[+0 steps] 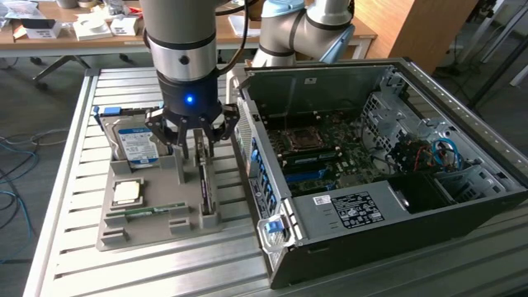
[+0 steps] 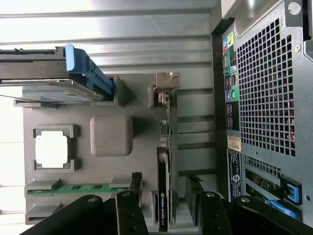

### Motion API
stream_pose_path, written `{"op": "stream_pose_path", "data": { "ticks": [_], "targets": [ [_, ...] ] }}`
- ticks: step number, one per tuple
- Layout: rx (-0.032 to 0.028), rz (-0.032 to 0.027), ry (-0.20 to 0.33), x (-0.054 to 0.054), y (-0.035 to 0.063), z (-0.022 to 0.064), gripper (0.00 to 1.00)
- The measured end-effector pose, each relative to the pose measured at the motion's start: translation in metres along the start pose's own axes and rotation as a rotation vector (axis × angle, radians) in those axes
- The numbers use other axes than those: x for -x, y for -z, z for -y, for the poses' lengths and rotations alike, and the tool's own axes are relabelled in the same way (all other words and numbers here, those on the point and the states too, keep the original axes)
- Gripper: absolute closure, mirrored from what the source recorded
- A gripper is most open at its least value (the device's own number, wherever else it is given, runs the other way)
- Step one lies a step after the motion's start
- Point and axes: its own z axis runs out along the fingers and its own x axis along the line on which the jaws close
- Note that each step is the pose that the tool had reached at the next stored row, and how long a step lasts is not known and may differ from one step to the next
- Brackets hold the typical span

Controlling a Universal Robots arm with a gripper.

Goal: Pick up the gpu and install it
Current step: 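Pick up the gpu and move the gpu toward the slot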

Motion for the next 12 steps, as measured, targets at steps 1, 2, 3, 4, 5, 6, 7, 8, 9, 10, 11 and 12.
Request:
{"op": "stream_pose_path", "data": {
  "ticks": [1,2,3,4,5,6,7,8,9,10,11,12],
  "targets": [
    [0.0000,0.0000,0.000,-0.0002,0.0000,0.0000,0.51],
    [0.0000,0.0001,0.000,-0.0009,0.0000,0.0001,0.51],
    [0.0000,0.0001,0.000,-0.0013,0.0000,0.0001,0.51],
    [0.0001,0.0002,0.000,-0.0013,0.0000,0.0001,0.51],
    [0.0001,0.0002,0.000,-0.0013,-0.0001,0.0001,0.51],
    [0.0001,0.0003,0.000,-0.0013,-0.0005,0.0002,0.51],
    [0.0001,0.0003,0.000,-0.0014,-0.0012,0.0003,0.51],
    [0.0001,0.0002,0.000,-0.0015,-0.0019,0.0005,0.51],
    [-0.0001,0.0000,0.000,-0.0015,-0.0024,0.0011,0.51],
    [0.0001,0.0002,0.000,-0.0014,-0.0028,0.0020,0.51],
    [0.0001,0.0002,0.000,-0.0013,-0.0030,0.0030,0.51],
    [0.0000,0.0001,0.000,-0.0012,-0.0030,0.0039,0.51]
  ]
}}
